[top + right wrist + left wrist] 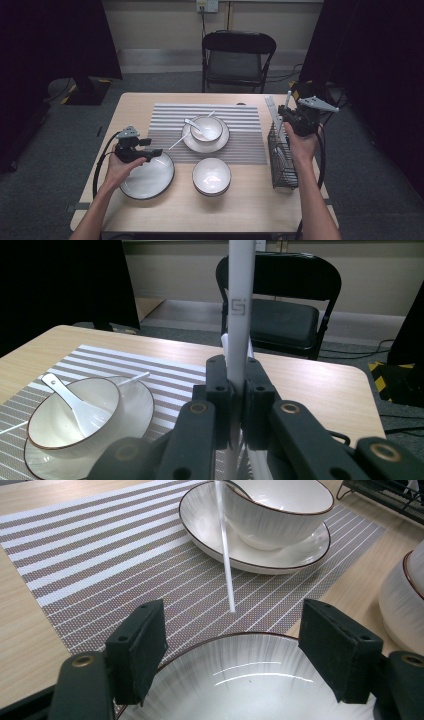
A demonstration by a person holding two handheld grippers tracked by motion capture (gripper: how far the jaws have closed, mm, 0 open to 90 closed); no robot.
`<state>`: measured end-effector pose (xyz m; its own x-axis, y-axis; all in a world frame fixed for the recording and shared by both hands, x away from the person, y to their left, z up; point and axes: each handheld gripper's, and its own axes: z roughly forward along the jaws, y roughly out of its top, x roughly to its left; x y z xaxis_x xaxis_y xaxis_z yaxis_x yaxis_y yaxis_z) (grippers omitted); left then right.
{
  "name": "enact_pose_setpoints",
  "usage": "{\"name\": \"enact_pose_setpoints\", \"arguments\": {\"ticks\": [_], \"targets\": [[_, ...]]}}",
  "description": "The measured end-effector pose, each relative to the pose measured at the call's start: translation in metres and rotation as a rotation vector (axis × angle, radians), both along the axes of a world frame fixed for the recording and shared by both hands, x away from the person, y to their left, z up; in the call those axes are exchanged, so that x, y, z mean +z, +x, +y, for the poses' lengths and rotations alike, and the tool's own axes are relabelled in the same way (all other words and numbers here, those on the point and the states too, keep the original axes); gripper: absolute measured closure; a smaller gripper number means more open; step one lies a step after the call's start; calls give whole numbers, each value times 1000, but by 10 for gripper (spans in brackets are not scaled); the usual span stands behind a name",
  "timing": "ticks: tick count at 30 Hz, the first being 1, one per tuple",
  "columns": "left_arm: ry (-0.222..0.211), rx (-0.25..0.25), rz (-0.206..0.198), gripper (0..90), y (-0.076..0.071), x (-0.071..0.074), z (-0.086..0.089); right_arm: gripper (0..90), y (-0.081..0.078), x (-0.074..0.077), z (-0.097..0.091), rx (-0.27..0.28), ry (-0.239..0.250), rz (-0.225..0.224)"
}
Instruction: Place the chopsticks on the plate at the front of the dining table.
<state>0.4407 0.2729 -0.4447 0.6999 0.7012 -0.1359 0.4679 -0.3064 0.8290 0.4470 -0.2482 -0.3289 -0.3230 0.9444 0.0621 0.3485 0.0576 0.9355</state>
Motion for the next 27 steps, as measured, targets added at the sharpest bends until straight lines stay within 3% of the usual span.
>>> {"name": "enact_pose_setpoints", "arguments": {"ticks": [14, 27], "targets": [[-2, -8, -2, 270, 0, 2, -1, 849, -2, 21, 1, 47, 8, -45], [-16, -4, -5, 270, -1, 3, -1, 849, -6, 39, 2, 53, 2, -94]]}}
